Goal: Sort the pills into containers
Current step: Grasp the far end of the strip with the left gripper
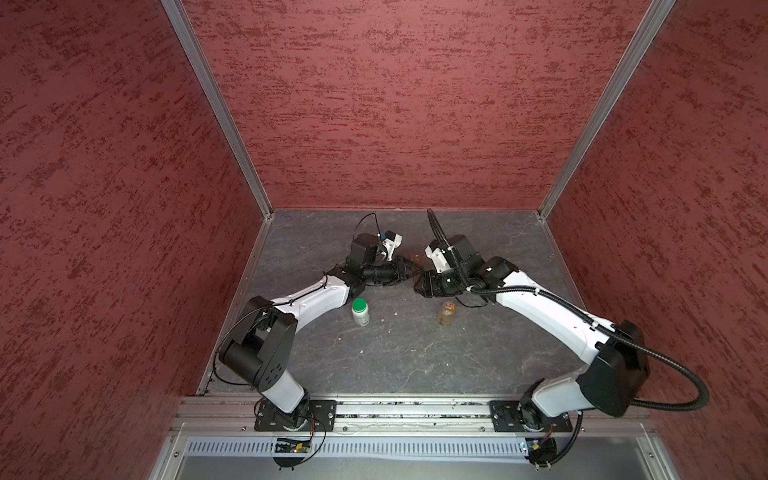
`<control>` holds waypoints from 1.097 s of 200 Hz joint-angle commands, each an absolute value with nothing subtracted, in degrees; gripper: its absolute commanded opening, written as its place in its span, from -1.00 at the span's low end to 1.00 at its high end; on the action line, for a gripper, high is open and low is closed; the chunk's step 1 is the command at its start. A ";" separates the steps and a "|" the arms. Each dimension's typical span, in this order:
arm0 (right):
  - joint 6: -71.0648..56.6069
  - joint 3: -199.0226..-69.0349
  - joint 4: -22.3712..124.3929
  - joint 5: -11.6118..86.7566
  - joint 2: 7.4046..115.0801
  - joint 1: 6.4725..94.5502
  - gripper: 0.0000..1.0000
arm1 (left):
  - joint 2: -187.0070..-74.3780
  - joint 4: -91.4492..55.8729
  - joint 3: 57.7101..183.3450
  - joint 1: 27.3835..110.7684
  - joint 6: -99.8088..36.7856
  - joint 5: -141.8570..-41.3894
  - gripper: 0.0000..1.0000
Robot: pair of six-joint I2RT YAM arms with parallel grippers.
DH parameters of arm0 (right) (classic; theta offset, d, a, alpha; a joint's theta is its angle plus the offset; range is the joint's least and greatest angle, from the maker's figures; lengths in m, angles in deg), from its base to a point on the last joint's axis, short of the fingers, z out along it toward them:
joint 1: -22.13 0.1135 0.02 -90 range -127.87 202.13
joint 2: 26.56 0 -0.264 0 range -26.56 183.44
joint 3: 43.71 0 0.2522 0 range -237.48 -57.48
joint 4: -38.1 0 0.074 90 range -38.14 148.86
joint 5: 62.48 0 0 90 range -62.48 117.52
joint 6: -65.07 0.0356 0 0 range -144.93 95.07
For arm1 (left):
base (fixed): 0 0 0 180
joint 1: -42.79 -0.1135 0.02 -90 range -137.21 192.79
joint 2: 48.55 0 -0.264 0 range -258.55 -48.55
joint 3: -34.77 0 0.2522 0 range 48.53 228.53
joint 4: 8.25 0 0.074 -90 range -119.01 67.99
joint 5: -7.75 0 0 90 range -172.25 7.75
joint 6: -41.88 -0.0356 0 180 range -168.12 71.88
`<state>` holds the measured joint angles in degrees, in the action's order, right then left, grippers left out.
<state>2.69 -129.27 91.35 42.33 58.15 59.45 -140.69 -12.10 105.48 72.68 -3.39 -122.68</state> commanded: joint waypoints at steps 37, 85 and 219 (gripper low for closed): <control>1.97 -129.54 90.75 40.68 57.88 58.52 0.00 | -141.32 -8.63 105.26 72.32 -4.40 -125.49 -1.00; 1.99 -130.38 92.68 36.42 57.32 57.63 -0.09 | -141.80 -10.12 104.99 72.27 -5.82 -125.96 -1.00; 0.26 -133.10 97.74 30.11 57.65 57.04 -0.05 | -142.03 -13.15 104.97 71.76 -8.33 -125.41 -1.00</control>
<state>1.33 -130.99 95.43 37.21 58.15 59.08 -141.28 -10.92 105.48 72.26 -6.58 -123.59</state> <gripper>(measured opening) 0.481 0.261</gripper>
